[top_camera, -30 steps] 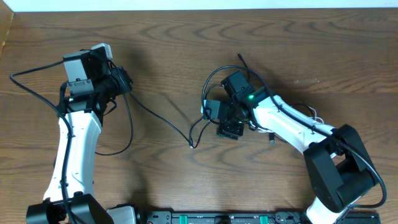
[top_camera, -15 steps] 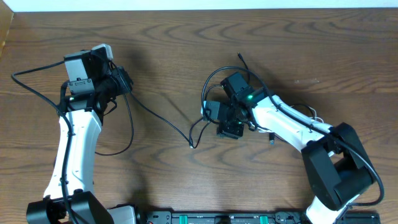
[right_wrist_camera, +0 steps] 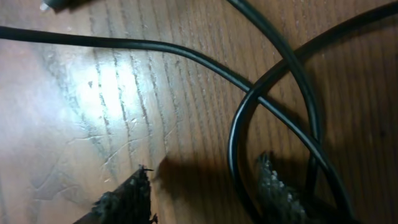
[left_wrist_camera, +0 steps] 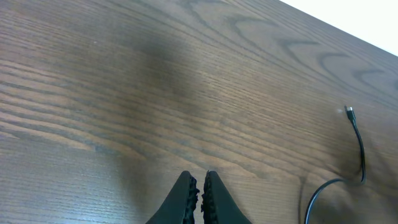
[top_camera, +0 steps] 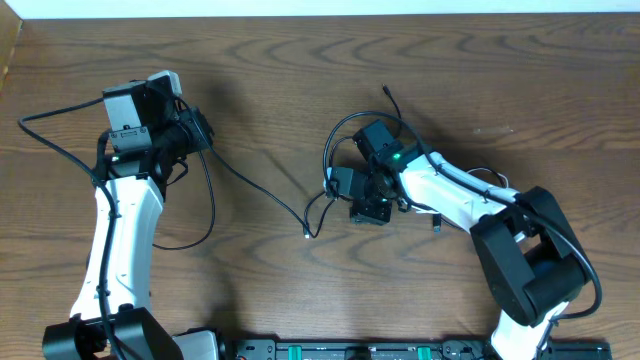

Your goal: Untangle cables

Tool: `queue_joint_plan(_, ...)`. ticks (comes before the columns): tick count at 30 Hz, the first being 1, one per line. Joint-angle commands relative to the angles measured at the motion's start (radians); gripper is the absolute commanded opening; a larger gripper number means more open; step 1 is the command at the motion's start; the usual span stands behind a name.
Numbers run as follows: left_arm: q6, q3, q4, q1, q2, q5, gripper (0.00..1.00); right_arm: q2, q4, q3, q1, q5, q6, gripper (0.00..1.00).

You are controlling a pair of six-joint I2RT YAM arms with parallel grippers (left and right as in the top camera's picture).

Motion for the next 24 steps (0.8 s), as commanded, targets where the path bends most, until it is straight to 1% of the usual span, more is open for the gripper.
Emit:
queue_joint_plan(1, -0.009, -0.010, -0.005, -0.002, 0.009, 0.005, 0.08, 0.043, 0.002, 0.012, 0.005, 0.035, -0.008, 0.43)
queue_joint_plan(3, -0.009, -0.010, -0.005, -0.002, 0.009, 0.005, 0.08, 0.055, 0.002, 0.012, 0.005, 0.036, -0.007, 0.30)
queue_joint_plan(4, -0.009, -0.010, -0.006, -0.002, 0.009, 0.005, 0.08, 0.056, 0.002, 0.012, 0.005, 0.036, -0.007, 0.25)
queue_joint_plan(6, -0.009, -0.010, -0.006, -0.002, 0.009, 0.006, 0.08, 0.056, 0.002, 0.012, 0.005, 0.036, -0.007, 0.12)
queue_joint_plan(7, -0.009, -0.010, -0.006, -0.002, 0.009, 0.005, 0.08, 0.056, 0.002, 0.012, 0.005, 0.037, -0.007, 0.09)
queue_joint_plan(8, -0.009, -0.010, -0.006, -0.002, 0.009, 0.005, 0.08, 0.056, 0.002, 0.012, 0.005, 0.037, -0.007, 0.03)
queue_joint_plan(9, -0.009, -0.010, -0.006, -0.002, 0.009, 0.005, 0.08, 0.056, 0.002, 0.012, 0.005, 0.039, -0.006, 0.01)
queue_joint_plan(16, -0.009, -0.010, -0.006, -0.002, 0.009, 0.006, 0.08, 0.045, 0.002, 0.013, 0.005, 0.209, 0.107, 0.01)
queue_joint_plan(21, -0.009, -0.010, -0.006, -0.002, 0.010, 0.005, 0.08, -0.034, -0.002, 0.014, 0.005, 0.204, 0.106, 0.01)
queue_joint_plan(24, -0.009, -0.010, -0.006, -0.002, 0.013, 0.005, 0.08, -0.126, -0.002, 0.014, 0.005, 0.188, 0.106, 0.01)
